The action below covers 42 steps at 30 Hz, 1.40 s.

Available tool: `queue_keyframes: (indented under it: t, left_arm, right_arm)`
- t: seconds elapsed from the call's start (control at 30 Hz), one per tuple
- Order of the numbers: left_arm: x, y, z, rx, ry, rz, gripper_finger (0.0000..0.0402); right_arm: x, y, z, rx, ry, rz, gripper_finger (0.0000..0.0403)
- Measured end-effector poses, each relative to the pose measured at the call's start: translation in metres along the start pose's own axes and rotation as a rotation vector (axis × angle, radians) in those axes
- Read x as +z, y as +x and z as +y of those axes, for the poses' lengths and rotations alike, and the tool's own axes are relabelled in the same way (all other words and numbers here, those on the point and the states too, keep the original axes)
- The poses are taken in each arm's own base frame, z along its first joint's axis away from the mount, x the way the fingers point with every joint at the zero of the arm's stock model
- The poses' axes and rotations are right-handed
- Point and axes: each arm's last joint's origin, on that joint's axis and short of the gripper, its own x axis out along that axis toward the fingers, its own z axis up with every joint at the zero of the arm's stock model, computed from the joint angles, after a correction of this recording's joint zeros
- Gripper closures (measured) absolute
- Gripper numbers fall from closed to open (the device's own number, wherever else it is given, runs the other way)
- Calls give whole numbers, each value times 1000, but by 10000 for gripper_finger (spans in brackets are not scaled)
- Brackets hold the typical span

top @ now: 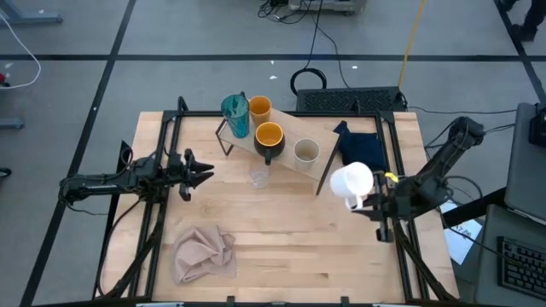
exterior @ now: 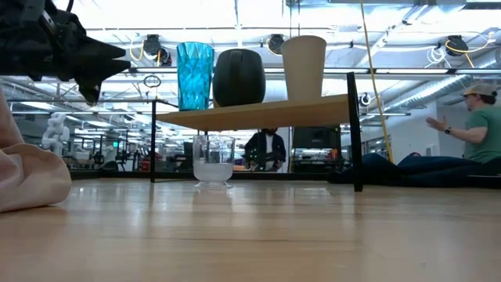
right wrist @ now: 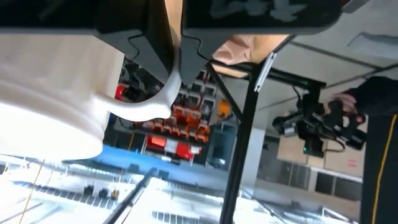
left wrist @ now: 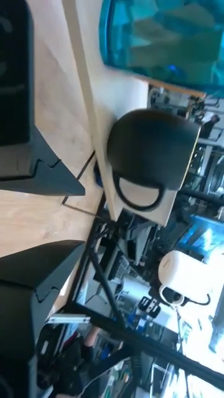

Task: Stack small to large cups/mugs on shelf
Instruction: Put the white mug on the shelf

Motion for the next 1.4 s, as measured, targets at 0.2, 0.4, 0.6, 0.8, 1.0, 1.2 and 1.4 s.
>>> queue_keyframes:
  t: [0.2,0.4,0.6,0.8,1.0,1.2,1.4]
  left_arm:
    - [1,0,0,19,1,-16,277]
    - [1,0,0,24,1,-18,277]
    - [1,0,1,25,5,-18,277]
    - [1,0,1,25,11,-18,277]
    - [1,0,1,26,11,-18,277]
    - [1,0,1,25,22,-17,277]
    - [1,0,1,26,47,-17,277]
  right_arm:
    - [2,-16,-14,-16,-14,-36,402]
    - [6,-24,-26,-42,-11,-52,402]
    - [8,-27,-38,-112,-30,-64,402]
    - [7,-31,-50,-186,-16,-64,402]
    - [15,-34,-62,-220,10,-11,402]
    - [40,-37,-75,-231,5,1,402]
    - [48,-39,-82,-260,4,33,402]
